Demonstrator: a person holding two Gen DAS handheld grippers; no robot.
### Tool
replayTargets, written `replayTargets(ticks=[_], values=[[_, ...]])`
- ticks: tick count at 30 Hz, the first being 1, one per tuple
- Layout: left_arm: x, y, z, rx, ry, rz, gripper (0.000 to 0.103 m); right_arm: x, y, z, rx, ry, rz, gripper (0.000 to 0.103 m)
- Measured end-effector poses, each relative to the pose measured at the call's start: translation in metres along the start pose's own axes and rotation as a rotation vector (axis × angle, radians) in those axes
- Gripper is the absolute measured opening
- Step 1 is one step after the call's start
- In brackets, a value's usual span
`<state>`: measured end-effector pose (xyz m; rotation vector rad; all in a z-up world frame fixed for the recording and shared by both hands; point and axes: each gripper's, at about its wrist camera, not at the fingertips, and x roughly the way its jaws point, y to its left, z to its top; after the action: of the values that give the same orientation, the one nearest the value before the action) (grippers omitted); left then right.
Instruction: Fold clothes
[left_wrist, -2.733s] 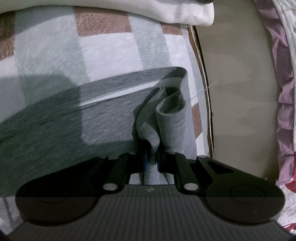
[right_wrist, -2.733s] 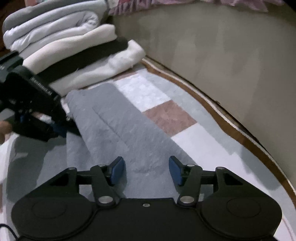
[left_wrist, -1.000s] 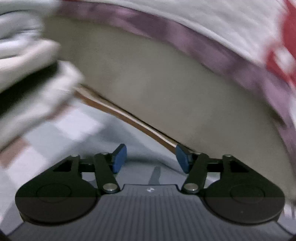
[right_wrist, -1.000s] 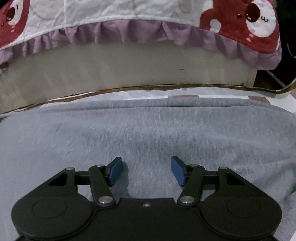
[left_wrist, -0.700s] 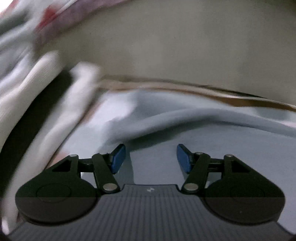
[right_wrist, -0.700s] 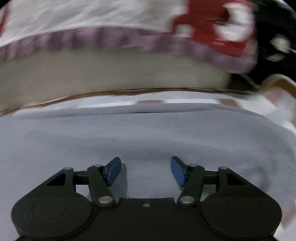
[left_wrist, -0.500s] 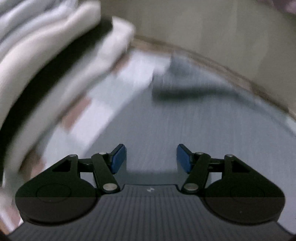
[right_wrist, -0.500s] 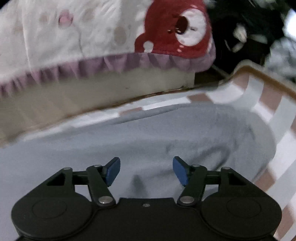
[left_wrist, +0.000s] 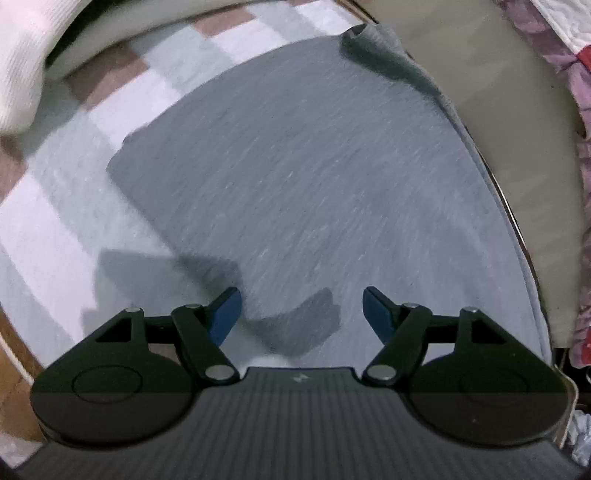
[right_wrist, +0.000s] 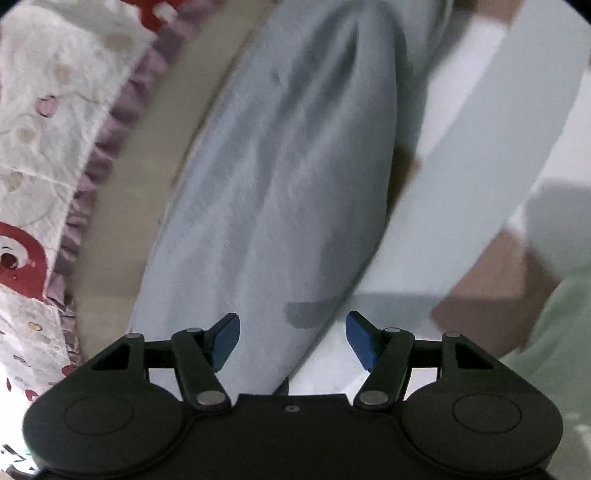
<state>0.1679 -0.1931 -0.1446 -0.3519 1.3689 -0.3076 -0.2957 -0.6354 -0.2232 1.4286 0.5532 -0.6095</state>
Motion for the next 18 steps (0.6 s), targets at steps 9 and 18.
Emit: replayTargets(ticks=[9, 18], values=[[0.02, 0.019, 0.005, -0.176, -0.066, -0.098, 0.079, 0.033, 0.045, -0.052, -0.252, -0.165, -0.05, 0.068], [-0.006, 0.01, 0.02, -0.042, -0.296, -0.205, 0.005, 0.029, 0.081, -0.032, -0.408, -0.294, 0.19, 0.013]])
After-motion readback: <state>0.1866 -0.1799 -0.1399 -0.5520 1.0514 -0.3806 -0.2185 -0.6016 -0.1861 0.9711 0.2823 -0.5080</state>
